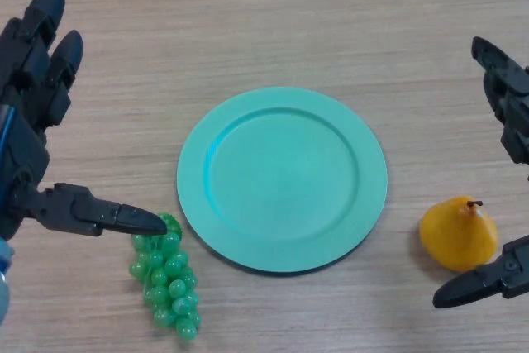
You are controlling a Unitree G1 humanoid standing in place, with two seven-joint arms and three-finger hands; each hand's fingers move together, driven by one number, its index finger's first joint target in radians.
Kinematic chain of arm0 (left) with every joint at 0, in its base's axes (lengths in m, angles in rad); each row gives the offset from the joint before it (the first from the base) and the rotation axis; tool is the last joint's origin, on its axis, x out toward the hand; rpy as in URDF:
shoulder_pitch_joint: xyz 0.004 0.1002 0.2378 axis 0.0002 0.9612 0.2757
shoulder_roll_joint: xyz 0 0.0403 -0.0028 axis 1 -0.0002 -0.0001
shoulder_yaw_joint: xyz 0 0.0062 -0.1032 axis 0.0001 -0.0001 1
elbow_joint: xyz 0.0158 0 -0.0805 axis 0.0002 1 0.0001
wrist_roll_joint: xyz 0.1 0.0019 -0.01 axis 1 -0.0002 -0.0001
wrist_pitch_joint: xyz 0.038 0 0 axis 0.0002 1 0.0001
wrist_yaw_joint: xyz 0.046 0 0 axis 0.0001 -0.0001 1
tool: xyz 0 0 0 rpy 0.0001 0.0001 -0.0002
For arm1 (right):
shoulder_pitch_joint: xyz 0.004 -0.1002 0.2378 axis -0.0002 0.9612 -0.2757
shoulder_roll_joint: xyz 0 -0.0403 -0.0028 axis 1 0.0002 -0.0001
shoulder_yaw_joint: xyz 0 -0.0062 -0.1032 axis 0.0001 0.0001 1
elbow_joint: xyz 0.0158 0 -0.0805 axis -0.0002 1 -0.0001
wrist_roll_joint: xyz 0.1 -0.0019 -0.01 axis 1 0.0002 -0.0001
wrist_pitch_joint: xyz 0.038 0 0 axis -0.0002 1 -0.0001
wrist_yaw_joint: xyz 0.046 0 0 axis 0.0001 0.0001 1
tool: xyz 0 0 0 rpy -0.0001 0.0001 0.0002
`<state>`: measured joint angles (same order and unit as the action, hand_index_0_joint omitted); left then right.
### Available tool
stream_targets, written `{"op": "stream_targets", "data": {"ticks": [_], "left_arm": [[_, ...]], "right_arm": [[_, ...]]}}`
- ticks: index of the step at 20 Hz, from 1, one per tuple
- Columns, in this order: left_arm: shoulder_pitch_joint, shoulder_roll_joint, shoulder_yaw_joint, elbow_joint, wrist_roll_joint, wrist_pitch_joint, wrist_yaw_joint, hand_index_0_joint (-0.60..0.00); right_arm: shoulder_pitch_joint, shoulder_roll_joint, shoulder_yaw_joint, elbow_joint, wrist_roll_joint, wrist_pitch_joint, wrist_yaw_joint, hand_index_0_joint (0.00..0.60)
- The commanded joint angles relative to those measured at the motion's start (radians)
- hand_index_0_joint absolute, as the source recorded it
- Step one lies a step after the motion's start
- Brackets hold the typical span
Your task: Pick up the yellow pear and place it on the plate
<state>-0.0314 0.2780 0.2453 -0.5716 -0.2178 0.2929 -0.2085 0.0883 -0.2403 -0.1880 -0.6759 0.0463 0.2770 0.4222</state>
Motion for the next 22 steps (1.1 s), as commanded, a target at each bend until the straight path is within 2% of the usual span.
{"op": "stream_targets", "data": {"ticks": [1, 8, 13, 15, 17, 18, 19, 22], "left_arm": [[-0.025, 0.043, 0.052, -0.008, -0.026, -0.179, 0.008, 0.0], [-0.035, 0.055, 0.057, 0.025, -0.013, -0.195, 0.01, 0.0], [-0.027, 0.036, 0.031, 0.033, 0.01, -0.232, 0.044, 0.0], [-0.017, 0.013, 0.002, 0.055, 0.011, -0.26, 0.074, 0.0], [-0.008, 0.005, -0.03, 0.055, 0.027, -0.268, 0.084, 0.0], [-0.004, 0.006, -0.034, 0.036, 0.032, -0.242, 0.078, 0.0], [0.023, 0.003, -0.053, 0.006, 0.069, -0.222, 0.034, 0.0], [0.043, -0.017, -0.063, -0.039, 0.081, -0.186, 0.027, 0.0]], "right_arm": [[-0.024, -0.035, -0.067, -0.034, 0.011, -0.171, 0.004, 0.0], [-0.01, -0.028, -0.057, -0.02, 0.039, -0.145, 0.027, 0.0], [-0.005, -0.037, -0.103, -0.024, 0.07, -0.108, 0.059, 0.0], [0.002, -0.039, -0.155, 0.028, 0.084, -0.18, 0.075, 0.0], [-0.006, -0.046, -0.179, 0.177, -0.015, -0.394, 0.028, 0.0], [-0.006, -0.05, -0.183, 0.2, -0.008, -0.406, 0.019, 0.0], [-0.007, -0.059, -0.187, 0.265, -0.019, -0.46, 0.008, 0.0], [-0.033, -0.074, -0.164, 0.398, -0.025, -0.569, -0.042, 0.0]]}}
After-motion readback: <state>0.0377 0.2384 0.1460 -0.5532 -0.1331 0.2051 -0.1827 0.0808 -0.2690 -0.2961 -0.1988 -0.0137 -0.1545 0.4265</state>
